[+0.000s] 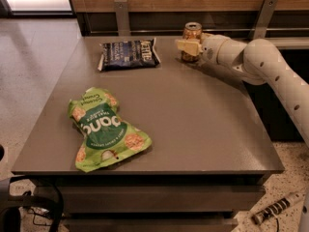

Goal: Move orange can near green rice chip bag

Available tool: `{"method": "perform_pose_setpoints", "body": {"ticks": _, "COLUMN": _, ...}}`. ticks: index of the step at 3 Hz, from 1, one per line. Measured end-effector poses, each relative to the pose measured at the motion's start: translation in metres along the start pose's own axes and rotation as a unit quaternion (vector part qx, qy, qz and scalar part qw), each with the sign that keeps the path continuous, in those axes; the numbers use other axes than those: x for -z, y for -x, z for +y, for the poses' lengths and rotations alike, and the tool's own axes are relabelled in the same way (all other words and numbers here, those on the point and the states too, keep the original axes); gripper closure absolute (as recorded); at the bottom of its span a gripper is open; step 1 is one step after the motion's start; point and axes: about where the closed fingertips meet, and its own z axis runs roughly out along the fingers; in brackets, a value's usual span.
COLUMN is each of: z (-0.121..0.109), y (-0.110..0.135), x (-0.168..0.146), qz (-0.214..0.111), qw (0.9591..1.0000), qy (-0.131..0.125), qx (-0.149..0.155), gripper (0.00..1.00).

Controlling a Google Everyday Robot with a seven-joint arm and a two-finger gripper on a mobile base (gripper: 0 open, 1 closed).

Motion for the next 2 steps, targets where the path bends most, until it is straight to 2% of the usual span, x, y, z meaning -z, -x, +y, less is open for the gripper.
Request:
{"method": "perform_pose_setpoints", "body": {"ticks": 1, "z": 0.0030, "y": -0.0005, "x": -0.0033, "qz": 0.000, "qw": 1.0000, "qy": 0.003, "qx": 0.000, "gripper": 0.68}}
{"method": "perform_pose_setpoints", "body": {"ticks": 2, "z": 0.0050, "y": -0.0007, "x": -0.0054, "qz": 0.000, "qw": 1.0000, "qy": 0.005, "qx": -0.001, "gripper": 0.92}}
